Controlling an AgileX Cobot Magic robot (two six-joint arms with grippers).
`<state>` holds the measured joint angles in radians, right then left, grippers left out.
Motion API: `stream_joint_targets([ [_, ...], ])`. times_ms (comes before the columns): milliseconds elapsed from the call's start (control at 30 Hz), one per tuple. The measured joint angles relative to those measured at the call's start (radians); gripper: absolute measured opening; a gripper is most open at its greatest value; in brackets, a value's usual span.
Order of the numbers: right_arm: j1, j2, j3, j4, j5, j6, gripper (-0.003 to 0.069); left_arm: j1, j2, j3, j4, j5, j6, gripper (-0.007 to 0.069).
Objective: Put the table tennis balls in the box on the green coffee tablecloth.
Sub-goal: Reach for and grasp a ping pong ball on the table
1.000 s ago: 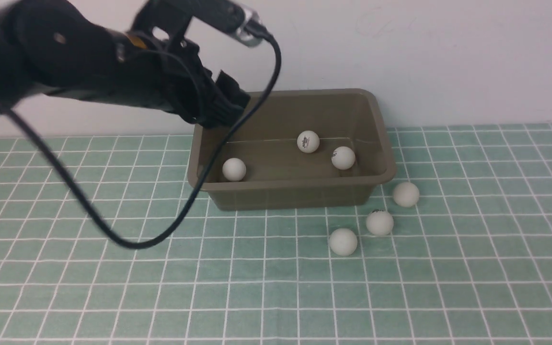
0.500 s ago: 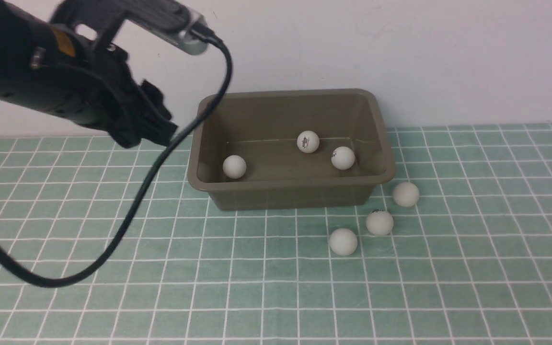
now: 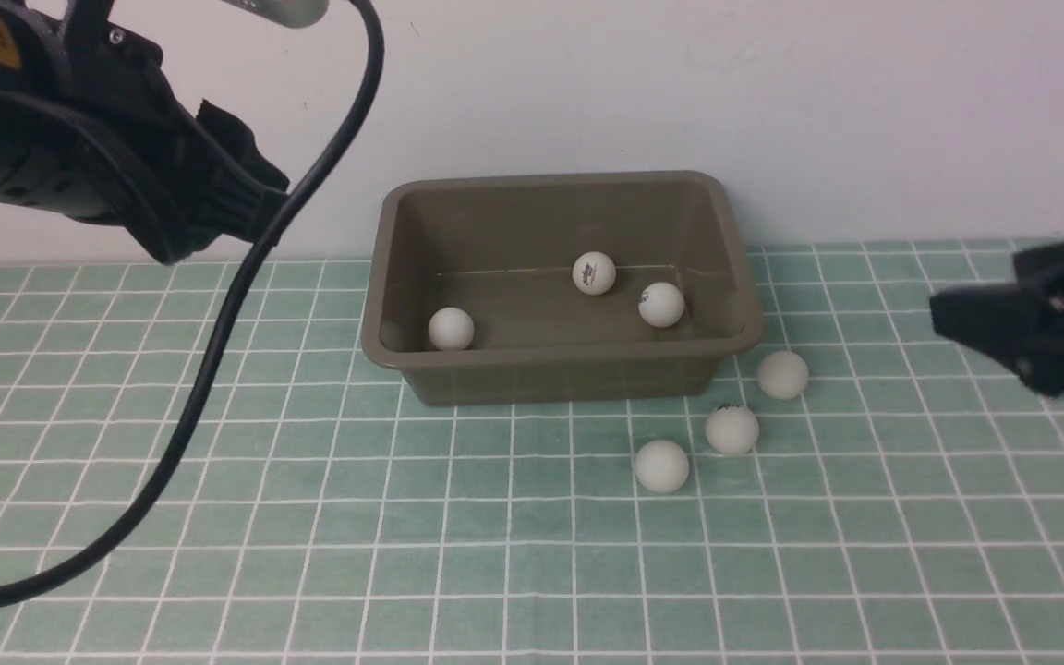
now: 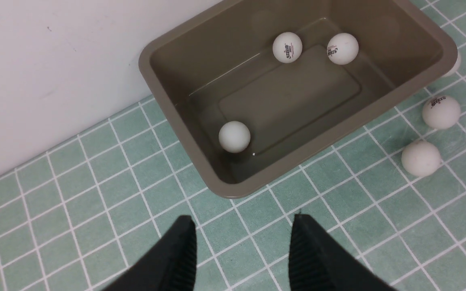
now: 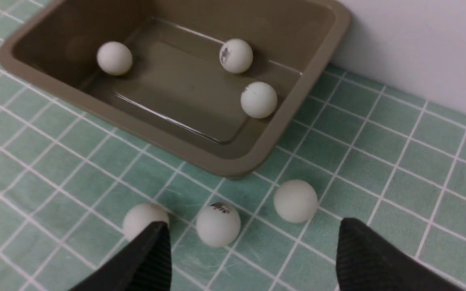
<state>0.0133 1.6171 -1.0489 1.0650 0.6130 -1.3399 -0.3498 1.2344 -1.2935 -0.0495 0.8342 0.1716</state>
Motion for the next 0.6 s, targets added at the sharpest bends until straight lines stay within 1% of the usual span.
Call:
stream_joint_targets([
  [67, 0.0, 0.035, -0.001, 0.09, -0.036, -0.092, 0.0494, 0.0, 0.0, 0.0, -0.007, -0.004, -0.002, 0.0288],
  [100, 0.0, 0.058, -0.001, 0.141, -0.049, -0.16, 0.0494, 0.0, 0.0, 0.0, -0.011, -0.004, -0.005, 0.0288],
  [267, 0.0, 0.163, -0.001, 0.329, -0.068, -0.317, 0.0494, 0.0, 0.001, 0.0, -0.015, -0.005, -0.008, 0.0288],
  [433, 0.015, 0.214, -0.001, 0.411, -0.095, -0.426, 0.0494, 0.0, 0.001, 0.0, -0.016, -0.008, 0.001, 0.0288],
  [600, 0.046, 0.24, -0.002, 0.434, -0.122, -0.461, 0.0494, 0.0, 0.004, 0.0, -0.017, -0.01, 0.002, 0.0288],
])
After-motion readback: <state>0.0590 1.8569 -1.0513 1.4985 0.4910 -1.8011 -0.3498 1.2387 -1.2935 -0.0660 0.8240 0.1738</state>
